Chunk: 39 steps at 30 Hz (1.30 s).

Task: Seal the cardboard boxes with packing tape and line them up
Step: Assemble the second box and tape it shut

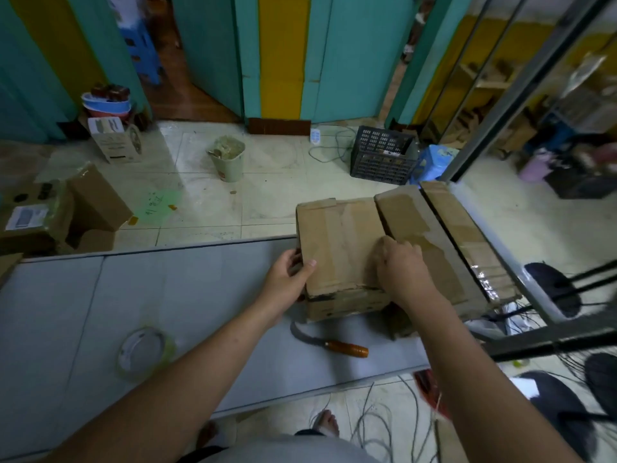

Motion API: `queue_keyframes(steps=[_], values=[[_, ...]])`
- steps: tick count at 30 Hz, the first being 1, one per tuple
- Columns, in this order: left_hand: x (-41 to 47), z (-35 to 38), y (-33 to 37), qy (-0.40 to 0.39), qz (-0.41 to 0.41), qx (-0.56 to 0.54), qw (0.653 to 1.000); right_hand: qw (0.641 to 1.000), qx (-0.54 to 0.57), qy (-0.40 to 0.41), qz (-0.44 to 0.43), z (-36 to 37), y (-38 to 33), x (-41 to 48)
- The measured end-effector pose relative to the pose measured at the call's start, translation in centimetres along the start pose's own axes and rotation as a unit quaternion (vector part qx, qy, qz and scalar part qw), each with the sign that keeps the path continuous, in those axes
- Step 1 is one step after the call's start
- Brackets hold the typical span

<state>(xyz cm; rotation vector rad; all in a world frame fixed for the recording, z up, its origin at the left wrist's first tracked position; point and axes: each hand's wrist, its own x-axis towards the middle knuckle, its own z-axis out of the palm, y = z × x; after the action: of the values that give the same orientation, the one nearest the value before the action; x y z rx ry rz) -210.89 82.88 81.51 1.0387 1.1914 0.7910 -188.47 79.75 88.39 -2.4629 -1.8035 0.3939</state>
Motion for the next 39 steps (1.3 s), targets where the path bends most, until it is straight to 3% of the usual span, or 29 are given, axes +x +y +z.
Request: queue_keyframes(steps=[7,16,21,27,32,39], values=[[0.4,2.0,-2.0,0.023,-0.015,0.059,0.998,0.995,-0.089,-0.035,-0.002,0.9,0.3,-1.2],[0.9,1.1,-2.2,-0.032,-0.004,0.146,0.989,0.998,-0.023,-0.059,-0.013,0.2,-0.8,-2.2],[1.9,-2.4,0.3,-0.039,0.096,0.405,0.908,0.998,0.04,0.012,-0.053,-0.2,-2.5,-2.2],[0.6,-7.0,3.7,0.042,0.162,0.534,0.829,0.983,0.047,0.035,-0.174,0.0,-7.2,-0.8],[-2.2,-13.4,4.1,0.144,0.105,0.592,0.786,0.955,0.024,0.02,-0.294,1.3,-13.3,0.5],[-11.0,-22.4,2.4,0.286,-0.024,0.596,0.75,0.88,-0.003,-0.034,-0.474,4.4,-23.1,-0.6]])
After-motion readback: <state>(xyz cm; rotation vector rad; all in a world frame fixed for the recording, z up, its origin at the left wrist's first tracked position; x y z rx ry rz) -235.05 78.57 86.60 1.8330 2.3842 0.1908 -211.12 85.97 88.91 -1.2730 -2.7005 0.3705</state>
